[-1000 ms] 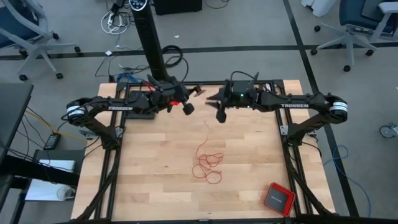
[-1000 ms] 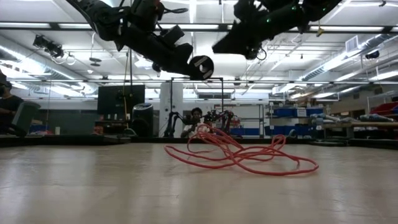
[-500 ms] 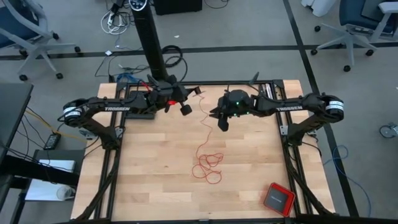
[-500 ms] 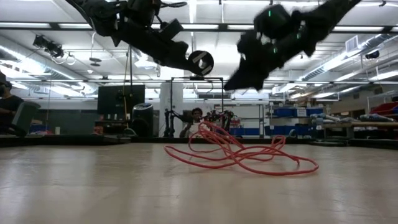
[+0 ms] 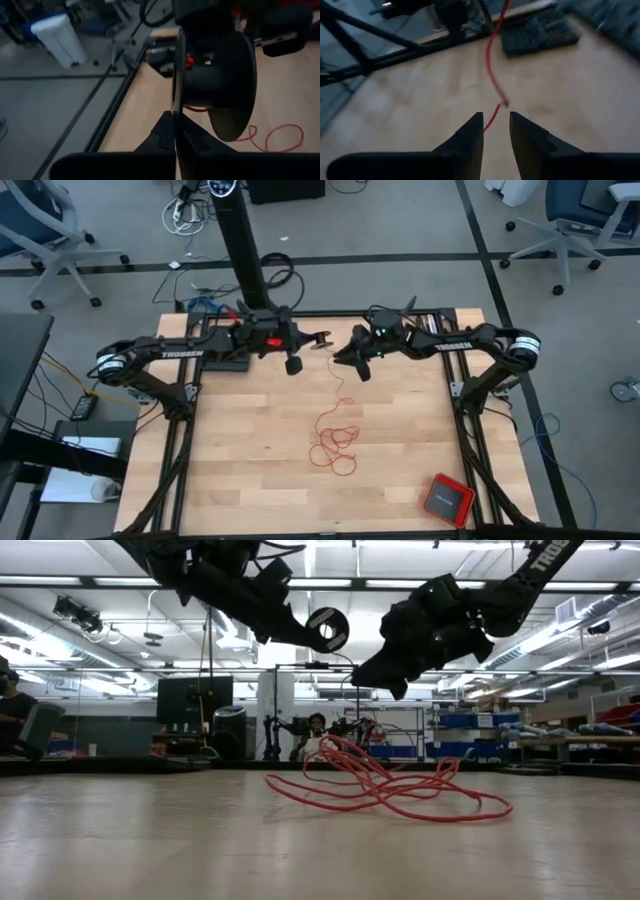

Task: Coil cords
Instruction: Coil the red wire onto the spool

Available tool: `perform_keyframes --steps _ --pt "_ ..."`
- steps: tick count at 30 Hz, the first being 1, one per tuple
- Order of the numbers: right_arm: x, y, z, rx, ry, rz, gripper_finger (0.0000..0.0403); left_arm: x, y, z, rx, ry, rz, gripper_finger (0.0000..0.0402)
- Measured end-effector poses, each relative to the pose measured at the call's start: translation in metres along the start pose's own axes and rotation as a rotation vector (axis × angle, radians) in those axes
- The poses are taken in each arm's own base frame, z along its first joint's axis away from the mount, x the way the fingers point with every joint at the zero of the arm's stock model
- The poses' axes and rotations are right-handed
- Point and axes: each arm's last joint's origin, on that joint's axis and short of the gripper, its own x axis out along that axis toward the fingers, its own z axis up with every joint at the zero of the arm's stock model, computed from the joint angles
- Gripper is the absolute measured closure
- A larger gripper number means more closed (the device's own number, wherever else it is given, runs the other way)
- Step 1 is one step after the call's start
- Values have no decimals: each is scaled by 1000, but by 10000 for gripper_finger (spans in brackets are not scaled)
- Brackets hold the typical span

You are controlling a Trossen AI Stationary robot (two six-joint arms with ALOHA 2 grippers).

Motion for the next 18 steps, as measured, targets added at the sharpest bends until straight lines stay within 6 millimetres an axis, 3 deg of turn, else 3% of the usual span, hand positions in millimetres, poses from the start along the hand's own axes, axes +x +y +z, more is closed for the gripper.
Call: perform_keyframes --steps 9,18 --pt "-7 -11 1 11 -5 43 309 -8 8 32 9 75 -3 401" --pt "-2 -9 5 -50 -69 45 297 -11 11 44 -2 58 3 401"
